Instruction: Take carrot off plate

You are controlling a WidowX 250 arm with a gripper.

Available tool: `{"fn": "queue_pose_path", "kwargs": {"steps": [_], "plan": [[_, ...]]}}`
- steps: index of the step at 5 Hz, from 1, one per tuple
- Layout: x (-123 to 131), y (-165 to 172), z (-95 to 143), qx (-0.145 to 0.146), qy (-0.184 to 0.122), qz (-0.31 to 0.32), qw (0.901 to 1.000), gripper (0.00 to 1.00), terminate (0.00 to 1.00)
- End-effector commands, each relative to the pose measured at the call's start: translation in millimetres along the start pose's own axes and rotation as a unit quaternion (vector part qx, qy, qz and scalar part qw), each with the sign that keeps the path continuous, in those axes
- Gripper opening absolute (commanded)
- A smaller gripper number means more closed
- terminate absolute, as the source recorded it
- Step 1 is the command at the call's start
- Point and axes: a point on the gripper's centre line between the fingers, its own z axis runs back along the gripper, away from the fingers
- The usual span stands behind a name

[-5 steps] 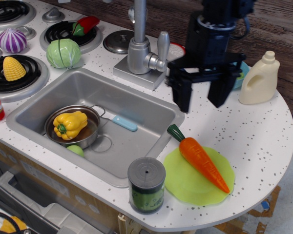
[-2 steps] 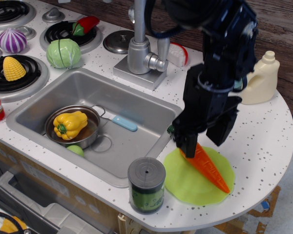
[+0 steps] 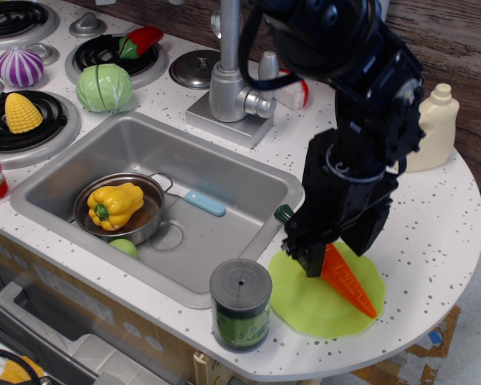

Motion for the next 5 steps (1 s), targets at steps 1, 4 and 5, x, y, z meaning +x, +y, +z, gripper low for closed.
{"fn": "queue_pose_path", "kwargs": {"steps": [1,4,5], "plan": [[-2.9,-3.6,2.6,-0.019,-0.008,0.008,0.9997,1.00,0.00],[-4.1,-5.3,-4.4,-0.026,-0.018,0.019,0.9993,0.00,0.00],[-2.6,-5.3,-2.7,-0.024,-0.022,0.016,0.9994,0.00,0.00]]}}
